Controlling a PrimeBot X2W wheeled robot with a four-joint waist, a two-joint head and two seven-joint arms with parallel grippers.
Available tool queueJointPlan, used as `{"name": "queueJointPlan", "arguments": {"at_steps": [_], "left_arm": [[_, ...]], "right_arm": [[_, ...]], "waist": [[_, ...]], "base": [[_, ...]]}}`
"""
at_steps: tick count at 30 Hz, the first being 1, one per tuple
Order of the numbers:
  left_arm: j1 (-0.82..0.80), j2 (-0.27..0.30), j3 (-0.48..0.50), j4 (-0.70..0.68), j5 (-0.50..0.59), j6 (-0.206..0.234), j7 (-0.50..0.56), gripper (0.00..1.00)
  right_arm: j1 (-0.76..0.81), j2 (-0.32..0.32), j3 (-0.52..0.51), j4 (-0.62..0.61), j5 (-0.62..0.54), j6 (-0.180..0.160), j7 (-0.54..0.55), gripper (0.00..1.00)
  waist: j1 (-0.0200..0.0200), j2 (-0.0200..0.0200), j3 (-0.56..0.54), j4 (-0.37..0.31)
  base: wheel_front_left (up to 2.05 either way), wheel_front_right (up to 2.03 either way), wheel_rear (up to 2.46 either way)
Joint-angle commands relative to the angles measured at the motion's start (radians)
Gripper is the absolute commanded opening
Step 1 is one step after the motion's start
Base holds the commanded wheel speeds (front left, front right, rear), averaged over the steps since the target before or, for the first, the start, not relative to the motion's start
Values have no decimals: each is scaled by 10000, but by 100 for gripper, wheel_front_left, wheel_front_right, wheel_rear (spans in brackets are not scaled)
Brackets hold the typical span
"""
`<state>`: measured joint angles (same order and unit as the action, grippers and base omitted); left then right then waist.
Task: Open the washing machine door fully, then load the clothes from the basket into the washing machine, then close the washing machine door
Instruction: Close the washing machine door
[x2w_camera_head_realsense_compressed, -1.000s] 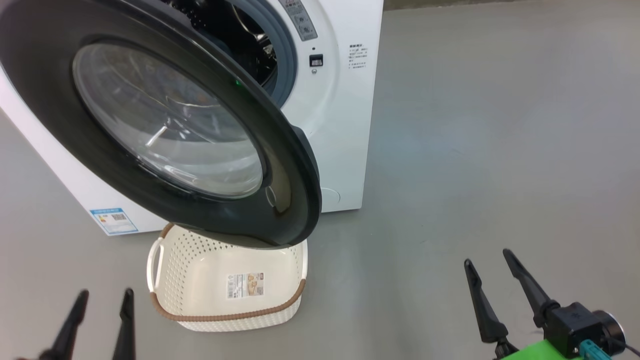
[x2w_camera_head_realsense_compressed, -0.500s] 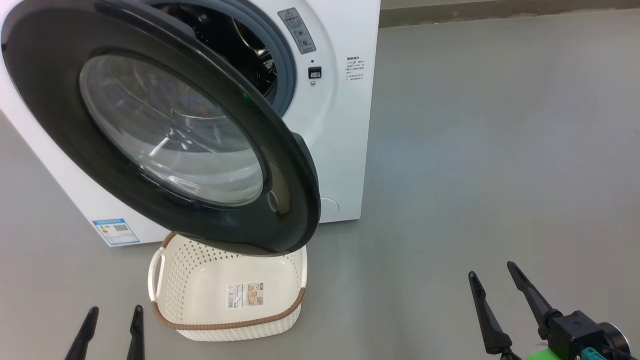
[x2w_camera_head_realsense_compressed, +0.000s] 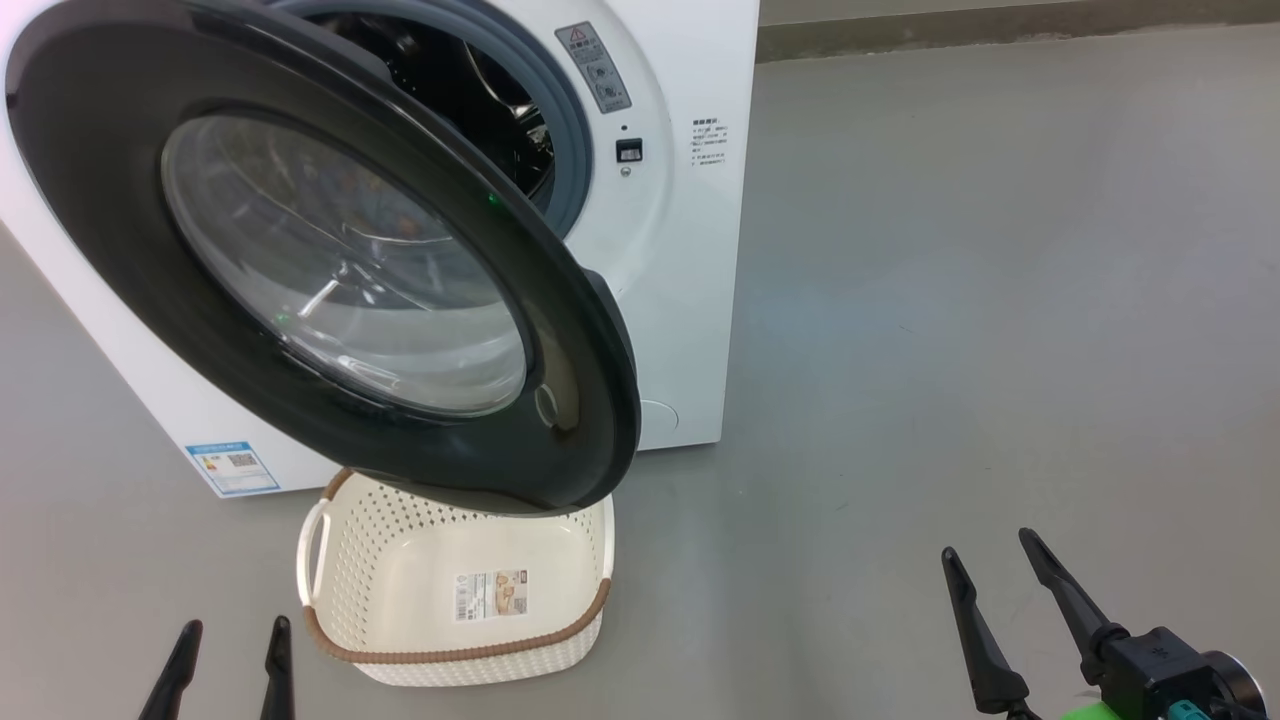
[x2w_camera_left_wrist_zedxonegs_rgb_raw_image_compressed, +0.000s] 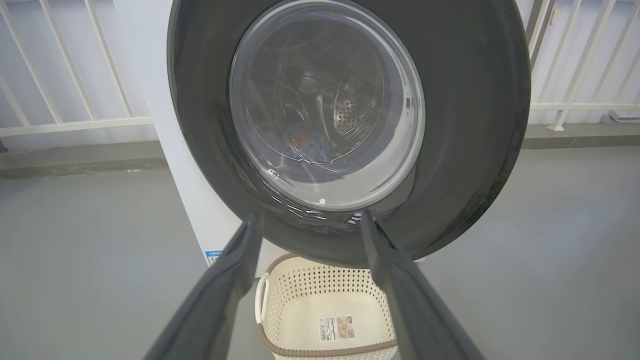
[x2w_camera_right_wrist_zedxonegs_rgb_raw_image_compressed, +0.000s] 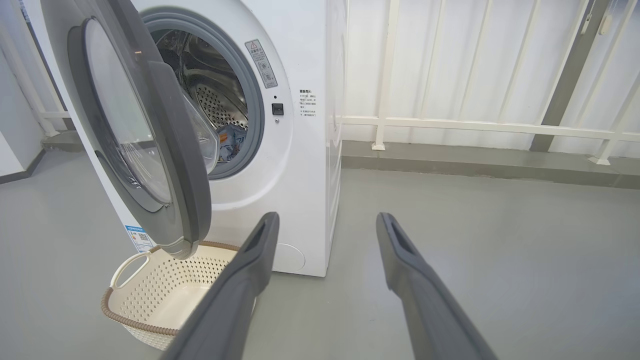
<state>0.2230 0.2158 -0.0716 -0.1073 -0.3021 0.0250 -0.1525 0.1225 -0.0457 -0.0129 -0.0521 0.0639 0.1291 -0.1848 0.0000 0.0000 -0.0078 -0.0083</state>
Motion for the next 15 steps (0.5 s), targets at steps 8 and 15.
{"name": "queueJointPlan", "arguments": {"at_steps": [8, 15], "left_arm": [[-196, 92, 242, -186, 1, 159, -141, 100], [-217, 102, 184, -196, 32, 220, -166, 100]], "right_arm": [[-166, -45, 197, -291, -61, 16, -5, 100], [-162, -45, 197, -273, 100, 16, -4, 0]], "waist": [[0, 0, -30, 3], [0, 0, 6, 44]], "base": [[0, 0, 0], [0, 0, 0]]}}
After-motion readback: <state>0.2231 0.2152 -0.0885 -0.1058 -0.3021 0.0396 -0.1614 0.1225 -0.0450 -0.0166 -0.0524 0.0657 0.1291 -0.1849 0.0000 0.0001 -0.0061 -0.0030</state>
